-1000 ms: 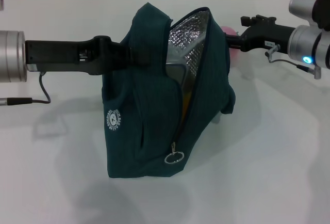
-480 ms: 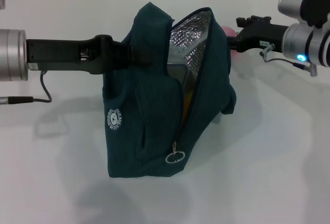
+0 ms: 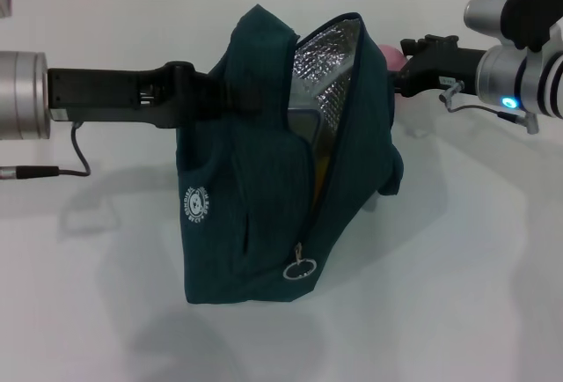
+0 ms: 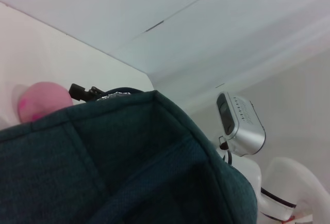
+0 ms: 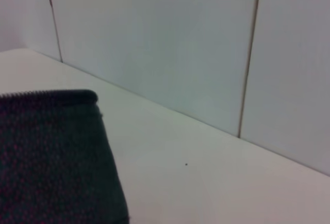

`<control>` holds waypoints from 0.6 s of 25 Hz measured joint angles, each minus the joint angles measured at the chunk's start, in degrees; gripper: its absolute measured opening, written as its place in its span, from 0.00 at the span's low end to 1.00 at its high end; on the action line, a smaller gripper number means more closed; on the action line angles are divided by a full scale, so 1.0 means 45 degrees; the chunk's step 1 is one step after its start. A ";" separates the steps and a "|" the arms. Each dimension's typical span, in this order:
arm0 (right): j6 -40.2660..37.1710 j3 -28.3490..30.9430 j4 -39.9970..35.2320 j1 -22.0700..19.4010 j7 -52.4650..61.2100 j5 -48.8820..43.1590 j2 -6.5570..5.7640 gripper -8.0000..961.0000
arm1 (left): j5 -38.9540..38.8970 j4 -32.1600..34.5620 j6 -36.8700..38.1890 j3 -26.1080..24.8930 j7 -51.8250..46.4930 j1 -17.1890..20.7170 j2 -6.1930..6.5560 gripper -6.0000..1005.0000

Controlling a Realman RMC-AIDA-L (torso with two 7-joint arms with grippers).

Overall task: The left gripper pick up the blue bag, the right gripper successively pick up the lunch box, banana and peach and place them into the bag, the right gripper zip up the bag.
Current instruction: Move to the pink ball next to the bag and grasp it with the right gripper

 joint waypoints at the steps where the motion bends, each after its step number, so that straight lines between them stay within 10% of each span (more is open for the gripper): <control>1: 0.0045 -0.0001 0.0002 0.0002 0.0000 0.0004 -0.0001 0.79 | -0.0046 -0.0001 0.0000 0.0039 -0.0001 0.0002 0.0000 0.05; 7: 0.0086 0.0038 0.0010 -0.0062 0.0005 0.0025 -0.0001 0.78 | -0.0280 -0.0027 0.0000 0.0263 0.0001 0.0062 0.0000 0.05; 15: 0.0080 0.0091 -0.0012 -0.0136 0.0012 0.0054 -0.0001 0.54 | -0.0293 -0.0035 -0.0018 0.0270 0.0021 0.0121 0.0017 0.05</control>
